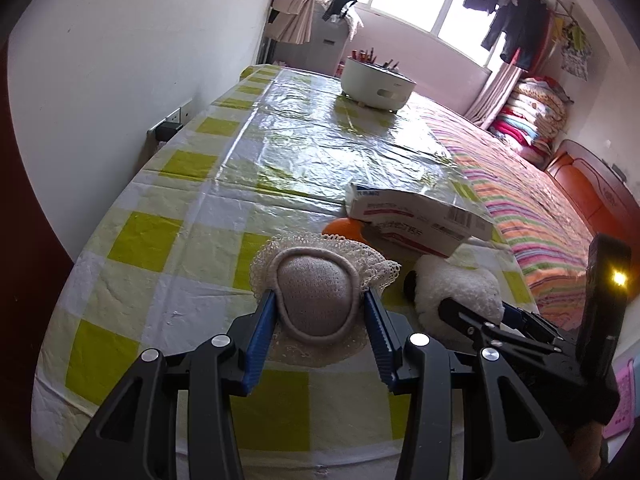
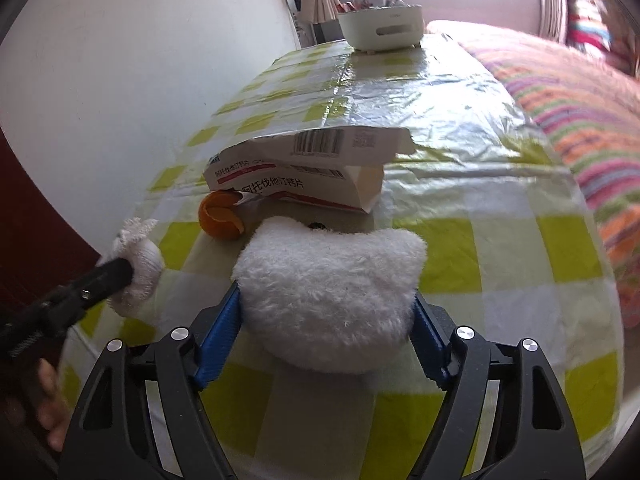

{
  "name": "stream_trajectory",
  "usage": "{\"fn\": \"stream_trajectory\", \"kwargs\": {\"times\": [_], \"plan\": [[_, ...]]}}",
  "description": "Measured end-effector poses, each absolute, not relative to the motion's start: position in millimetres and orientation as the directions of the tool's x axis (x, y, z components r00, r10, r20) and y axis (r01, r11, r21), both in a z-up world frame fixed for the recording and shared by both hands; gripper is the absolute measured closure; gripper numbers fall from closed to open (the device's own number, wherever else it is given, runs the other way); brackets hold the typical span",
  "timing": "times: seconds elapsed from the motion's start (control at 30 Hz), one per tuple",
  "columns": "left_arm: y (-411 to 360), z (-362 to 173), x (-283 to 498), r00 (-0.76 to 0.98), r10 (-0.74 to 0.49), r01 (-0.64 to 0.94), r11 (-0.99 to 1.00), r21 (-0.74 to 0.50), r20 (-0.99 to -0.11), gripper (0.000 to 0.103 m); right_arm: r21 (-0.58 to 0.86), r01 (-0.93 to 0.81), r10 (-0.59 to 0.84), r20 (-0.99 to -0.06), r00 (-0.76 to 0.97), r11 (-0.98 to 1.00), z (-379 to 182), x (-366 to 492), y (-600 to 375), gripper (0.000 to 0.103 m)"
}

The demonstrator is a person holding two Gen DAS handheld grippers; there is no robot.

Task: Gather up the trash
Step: 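Carry the lace pad and white fluffy pad over the cream bin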

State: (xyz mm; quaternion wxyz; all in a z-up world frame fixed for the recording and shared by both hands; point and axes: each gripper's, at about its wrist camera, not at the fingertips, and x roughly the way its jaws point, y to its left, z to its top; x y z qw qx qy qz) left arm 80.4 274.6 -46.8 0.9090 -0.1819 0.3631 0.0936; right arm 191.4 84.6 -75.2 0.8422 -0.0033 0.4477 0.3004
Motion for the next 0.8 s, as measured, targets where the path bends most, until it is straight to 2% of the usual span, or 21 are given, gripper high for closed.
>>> {"fn": "stream_trajectory", "kwargs": {"times": [0.23,0.8], "plan": [[261,-43,77,0.729,0.017,-0.267,0.928,-0.261,-0.684,0.06,0.372,-0.461,0.563,-0.724,0.398,0.806,-69,180,43,0.029],[221,-35,67,0.747,-0.053,-0.177,0.945,-0.275,-0.662,0.06,0.455,-0.333,0.564,-0.652,0.507,0.826,-43,154,-32,0.029]]}}
